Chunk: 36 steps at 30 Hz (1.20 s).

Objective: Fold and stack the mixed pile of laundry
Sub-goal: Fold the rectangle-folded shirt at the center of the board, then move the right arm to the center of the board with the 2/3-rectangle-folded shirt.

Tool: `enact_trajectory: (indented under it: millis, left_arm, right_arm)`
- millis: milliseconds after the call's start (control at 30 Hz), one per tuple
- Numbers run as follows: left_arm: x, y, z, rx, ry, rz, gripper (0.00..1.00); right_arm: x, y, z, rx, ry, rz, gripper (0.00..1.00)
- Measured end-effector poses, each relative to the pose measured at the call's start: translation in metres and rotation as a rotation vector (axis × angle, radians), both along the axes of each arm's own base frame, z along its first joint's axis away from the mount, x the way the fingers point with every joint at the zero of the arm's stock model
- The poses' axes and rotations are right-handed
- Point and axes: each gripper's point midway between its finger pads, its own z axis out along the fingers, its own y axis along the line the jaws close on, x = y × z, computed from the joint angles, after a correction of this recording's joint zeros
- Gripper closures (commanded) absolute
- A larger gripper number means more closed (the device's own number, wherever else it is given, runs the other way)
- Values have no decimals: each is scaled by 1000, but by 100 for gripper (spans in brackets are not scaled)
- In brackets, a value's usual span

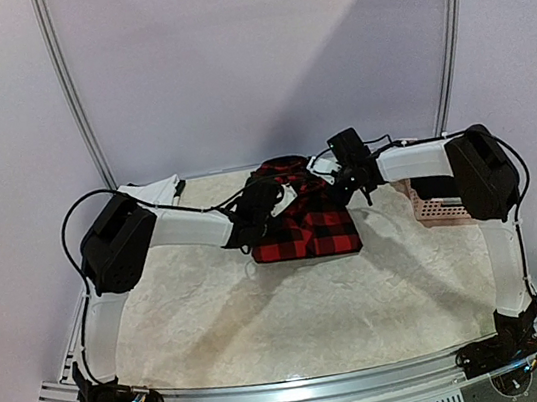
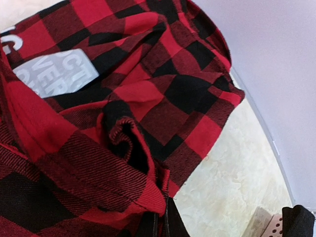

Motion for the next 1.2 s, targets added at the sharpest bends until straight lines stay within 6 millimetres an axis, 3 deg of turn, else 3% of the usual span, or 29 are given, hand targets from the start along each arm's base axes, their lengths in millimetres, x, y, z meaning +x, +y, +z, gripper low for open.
enact_trajectory:
  millis: [67, 200, 300, 367, 500, 600, 700, 833, 900, 967, 1067, 1133, 1200]
  left_arm:
    - [5, 2, 3, -6, -7, 10, 84]
    - [17, 3, 8, -26, -14, 21, 82]
    - [21, 3, 8, -33, -7, 26, 74]
    - [21, 2, 7, -34, -1, 30, 62]
    - [20, 7, 6, -24, -1, 47, 42]
    - [18, 14, 9, -11, -10, 67, 36]
    - [12, 23, 29, -25, -24, 87, 33]
    - [-6, 30, 96, -161, -60, 112, 31]
    - [-21, 37, 133, -296, -59, 128, 29]
    - [-43, 43, 165, -488, -38, 134, 29]
    - [-75, 54, 185, -754, 27, 140, 28]
    - [-97, 59, 174, -917, 112, 161, 28]
    - [-109, 57, 152, -1026, 203, 187, 28]
  right_arm:
    - [7, -1, 3, 5, -10, -7, 96]
    - [21, 0, 6, 13, -25, -17, 93]
    - [27, 2, 0, 11, -23, -22, 72]
    - [27, 1, -5, -3, -9, -23, 60]
    - [27, -3, -7, -11, 1, -42, 50]
    - [24, -8, -5, -12, 7, -59, 46]
    - [11, -17, 10, -1, 21, -74, 42]
    - [-13, -26, 65, 77, 8, -77, 40]
    - [-30, -25, 99, 154, 3, -58, 39]
    - [-47, -21, 121, 227, 19, -28, 38]
    - [-70, -16, 118, 296, 109, 8, 36]
    - [-83, -14, 97, 319, 210, 14, 34]
    - [-92, -19, 63, 329, 343, -13, 32]
